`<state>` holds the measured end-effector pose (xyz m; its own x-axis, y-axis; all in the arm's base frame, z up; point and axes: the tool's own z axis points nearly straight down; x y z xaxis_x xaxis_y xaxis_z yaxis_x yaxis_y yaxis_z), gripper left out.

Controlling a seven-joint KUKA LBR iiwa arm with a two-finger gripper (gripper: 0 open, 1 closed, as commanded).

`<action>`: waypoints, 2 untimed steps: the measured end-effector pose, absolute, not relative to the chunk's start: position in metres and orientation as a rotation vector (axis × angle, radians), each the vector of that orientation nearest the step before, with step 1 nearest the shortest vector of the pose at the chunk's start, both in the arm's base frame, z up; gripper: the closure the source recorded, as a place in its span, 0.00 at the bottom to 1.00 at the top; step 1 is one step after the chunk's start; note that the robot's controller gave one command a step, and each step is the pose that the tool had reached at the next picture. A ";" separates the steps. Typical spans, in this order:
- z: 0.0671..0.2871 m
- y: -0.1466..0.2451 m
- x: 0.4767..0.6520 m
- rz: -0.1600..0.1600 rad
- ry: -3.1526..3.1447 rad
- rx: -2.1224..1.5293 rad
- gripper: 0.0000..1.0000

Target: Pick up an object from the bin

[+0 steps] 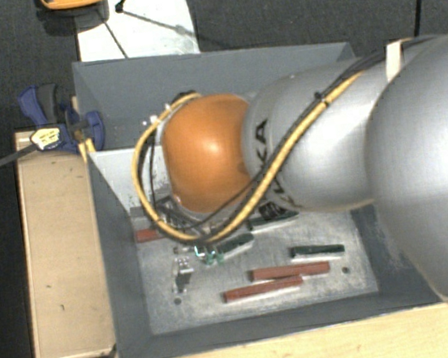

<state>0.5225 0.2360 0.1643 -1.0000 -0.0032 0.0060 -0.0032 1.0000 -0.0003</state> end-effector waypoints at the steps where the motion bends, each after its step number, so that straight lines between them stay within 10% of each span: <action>1: 0.169 0.235 0.525 -0.003 -3.143 -0.003 0.00; 2: 0.162 0.202 0.562 -0.006 -3.144 -0.025 0.00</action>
Offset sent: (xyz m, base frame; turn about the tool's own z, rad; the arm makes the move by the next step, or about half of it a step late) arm 0.0634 -0.0612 -0.0078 0.0401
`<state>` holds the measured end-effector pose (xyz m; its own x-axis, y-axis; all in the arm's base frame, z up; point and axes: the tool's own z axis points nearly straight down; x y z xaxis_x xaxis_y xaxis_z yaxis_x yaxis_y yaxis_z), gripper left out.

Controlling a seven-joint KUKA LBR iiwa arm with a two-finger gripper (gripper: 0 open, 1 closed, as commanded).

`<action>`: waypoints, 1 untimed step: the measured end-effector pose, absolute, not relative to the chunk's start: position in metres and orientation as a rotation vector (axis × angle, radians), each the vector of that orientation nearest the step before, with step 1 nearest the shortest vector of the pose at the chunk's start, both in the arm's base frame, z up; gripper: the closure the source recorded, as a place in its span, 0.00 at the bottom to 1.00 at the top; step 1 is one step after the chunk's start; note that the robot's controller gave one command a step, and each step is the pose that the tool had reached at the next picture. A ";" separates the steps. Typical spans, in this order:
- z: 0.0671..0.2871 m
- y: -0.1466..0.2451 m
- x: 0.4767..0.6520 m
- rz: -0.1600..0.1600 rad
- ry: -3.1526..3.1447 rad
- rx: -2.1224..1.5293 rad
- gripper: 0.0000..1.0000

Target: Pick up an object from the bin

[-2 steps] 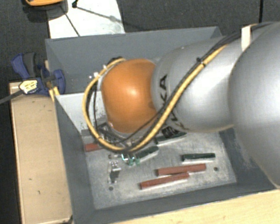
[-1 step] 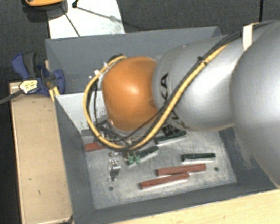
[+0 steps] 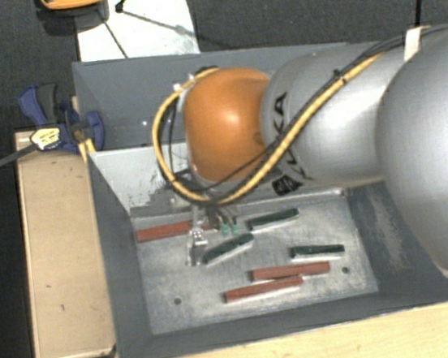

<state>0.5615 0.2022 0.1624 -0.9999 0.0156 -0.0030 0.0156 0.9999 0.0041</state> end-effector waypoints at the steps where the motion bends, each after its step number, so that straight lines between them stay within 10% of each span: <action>1: 0.116 0.185 0.569 0.002 3.131 -0.043 0.00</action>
Offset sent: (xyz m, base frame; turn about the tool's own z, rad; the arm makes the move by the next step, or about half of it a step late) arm 0.0264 -0.0386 -0.0885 0.2175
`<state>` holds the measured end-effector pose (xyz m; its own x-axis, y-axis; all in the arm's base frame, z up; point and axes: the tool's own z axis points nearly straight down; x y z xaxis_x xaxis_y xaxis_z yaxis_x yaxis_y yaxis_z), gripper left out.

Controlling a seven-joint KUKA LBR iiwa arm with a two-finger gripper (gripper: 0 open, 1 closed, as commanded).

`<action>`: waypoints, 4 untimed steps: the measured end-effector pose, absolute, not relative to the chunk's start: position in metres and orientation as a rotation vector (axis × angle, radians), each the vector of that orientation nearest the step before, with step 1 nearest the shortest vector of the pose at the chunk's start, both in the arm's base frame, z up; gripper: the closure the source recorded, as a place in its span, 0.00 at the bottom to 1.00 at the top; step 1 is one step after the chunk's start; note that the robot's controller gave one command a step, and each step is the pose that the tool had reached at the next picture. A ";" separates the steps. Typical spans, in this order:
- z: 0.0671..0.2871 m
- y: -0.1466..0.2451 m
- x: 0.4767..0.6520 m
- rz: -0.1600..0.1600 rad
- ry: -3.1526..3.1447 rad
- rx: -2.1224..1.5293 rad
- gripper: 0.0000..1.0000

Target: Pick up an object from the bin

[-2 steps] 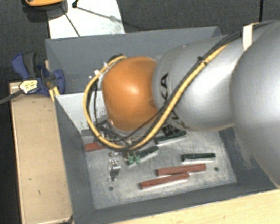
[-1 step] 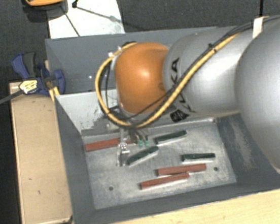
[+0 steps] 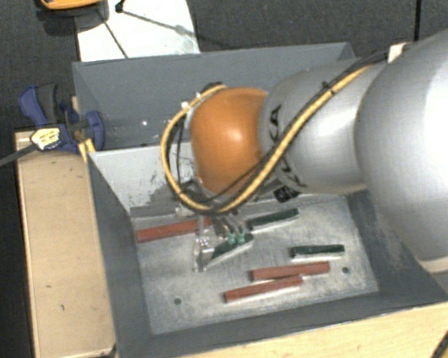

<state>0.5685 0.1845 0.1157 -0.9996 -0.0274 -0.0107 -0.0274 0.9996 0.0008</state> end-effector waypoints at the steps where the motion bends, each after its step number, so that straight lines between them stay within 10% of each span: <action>1: 0.088 0.175 0.578 0.008 3.135 0.128 0.00; 2: 0.078 0.143 0.572 0.001 3.128 0.283 0.00; 3: 0.076 0.086 0.567 0.007 3.130 0.034 1.00; 4: 0.076 0.086 0.567 0.007 3.130 0.037 1.00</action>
Offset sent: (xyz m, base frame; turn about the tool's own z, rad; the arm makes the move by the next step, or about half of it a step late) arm -0.0040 -0.0754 -0.0457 0.0135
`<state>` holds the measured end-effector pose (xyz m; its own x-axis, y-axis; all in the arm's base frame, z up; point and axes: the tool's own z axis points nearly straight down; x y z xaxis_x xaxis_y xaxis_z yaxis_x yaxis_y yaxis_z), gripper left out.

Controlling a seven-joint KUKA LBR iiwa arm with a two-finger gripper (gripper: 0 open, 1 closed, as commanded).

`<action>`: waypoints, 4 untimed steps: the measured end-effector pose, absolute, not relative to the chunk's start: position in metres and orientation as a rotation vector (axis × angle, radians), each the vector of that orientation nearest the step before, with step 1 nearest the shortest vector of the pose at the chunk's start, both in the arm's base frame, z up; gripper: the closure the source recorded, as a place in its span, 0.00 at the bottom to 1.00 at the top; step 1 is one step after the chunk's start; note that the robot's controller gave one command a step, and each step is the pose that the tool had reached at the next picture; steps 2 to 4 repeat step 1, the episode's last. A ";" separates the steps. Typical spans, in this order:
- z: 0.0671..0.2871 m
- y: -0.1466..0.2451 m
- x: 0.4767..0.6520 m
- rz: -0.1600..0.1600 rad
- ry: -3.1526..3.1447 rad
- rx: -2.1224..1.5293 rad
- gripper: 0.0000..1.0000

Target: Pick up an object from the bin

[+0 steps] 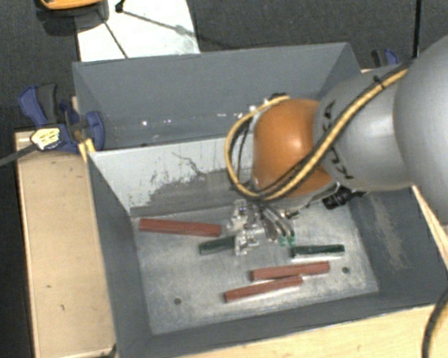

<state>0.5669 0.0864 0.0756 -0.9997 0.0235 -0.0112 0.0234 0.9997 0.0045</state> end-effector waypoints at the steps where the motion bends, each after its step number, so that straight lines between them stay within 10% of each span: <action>1: 0.237 0.070 0.586 0.003 3.130 0.118 1.00; 4: 0.237 0.070 0.586 0.003 3.130 0.118 1.00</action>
Offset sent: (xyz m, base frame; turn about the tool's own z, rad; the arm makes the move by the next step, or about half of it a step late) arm 0.0000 0.0000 0.0000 0.0000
